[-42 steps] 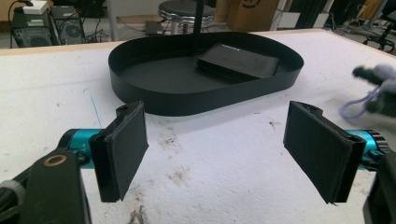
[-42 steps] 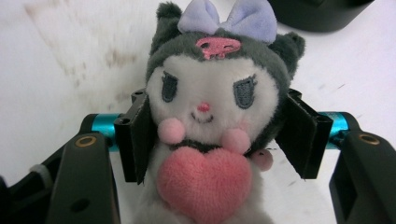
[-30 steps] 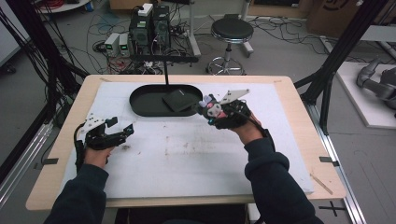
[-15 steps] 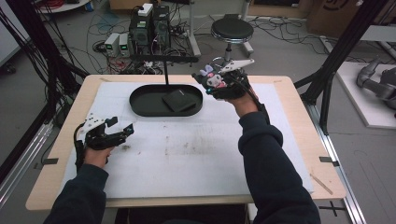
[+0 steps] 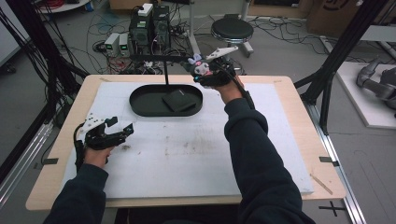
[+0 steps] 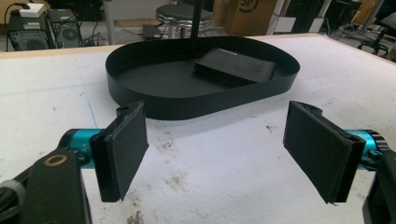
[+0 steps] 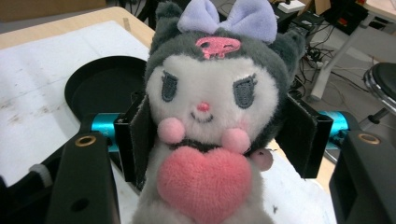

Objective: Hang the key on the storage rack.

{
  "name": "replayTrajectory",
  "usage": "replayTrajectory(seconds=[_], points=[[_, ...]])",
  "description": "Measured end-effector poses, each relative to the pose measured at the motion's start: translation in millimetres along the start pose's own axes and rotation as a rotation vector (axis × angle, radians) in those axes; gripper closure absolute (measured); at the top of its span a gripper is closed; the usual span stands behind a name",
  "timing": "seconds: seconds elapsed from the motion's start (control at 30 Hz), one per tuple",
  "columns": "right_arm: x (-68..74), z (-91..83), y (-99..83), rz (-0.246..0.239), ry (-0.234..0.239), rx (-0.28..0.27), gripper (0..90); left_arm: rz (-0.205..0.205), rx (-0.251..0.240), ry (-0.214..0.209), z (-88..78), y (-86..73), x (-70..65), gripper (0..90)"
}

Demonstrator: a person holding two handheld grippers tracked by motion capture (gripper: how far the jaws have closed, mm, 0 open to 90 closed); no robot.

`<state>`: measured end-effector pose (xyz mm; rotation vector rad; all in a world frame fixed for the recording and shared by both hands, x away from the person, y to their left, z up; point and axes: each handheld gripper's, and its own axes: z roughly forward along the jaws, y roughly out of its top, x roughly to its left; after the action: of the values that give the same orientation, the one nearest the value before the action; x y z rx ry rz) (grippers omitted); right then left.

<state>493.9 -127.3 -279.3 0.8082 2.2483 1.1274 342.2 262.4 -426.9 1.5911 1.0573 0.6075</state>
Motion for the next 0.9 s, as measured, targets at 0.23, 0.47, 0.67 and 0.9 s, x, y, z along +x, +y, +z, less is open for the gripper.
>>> replayTrajectory(seconds=[0.23,0.47,0.67,0.9], points=[[1.3,12.6,18.8,0.006,-0.046,0.028,35.1,-0.002,-0.004,0.002,-1.2,0.5,0.2,21.9],[-2.8,18.4,27.7,0.039,-0.139,0.024,35.0,-0.005,-0.005,0.001,-1.4,0.5,0.2,21.9],[-13.7,20.1,11.3,0.056,-0.191,0.066,35.1,-0.004,-0.003,0.004,-2.5,0.4,1.2,21.9],[-20.0,33.5,-19.0,0.087,-0.176,0.156,35.5,0.003,0.002,0.003,-1.8,0.2,0.1,21.9]])
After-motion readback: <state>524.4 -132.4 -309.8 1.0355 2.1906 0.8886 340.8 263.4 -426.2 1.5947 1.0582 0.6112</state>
